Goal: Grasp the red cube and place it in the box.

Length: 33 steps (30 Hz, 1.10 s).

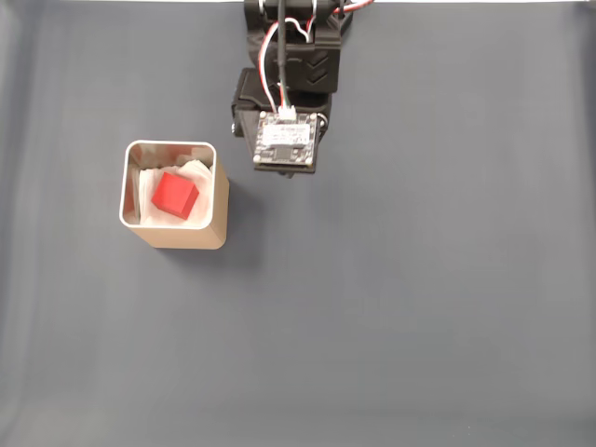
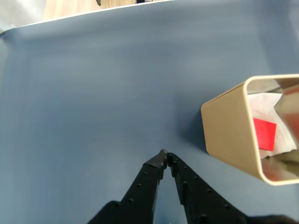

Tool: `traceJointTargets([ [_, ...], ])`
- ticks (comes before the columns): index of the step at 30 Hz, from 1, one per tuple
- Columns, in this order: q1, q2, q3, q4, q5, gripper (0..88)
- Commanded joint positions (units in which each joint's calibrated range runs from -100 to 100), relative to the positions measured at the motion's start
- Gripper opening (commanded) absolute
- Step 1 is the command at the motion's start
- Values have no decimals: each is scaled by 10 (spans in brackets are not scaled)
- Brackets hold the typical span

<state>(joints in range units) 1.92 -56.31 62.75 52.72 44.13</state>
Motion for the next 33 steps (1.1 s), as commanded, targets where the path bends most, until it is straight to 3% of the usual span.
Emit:
traceJointTargets([
  [1, -7, -54, 43, -8, 12, 3],
  [19, -10, -297, 307, 7, 36, 2],
  [33, -6, -436, 371, 117, 22, 2],
])
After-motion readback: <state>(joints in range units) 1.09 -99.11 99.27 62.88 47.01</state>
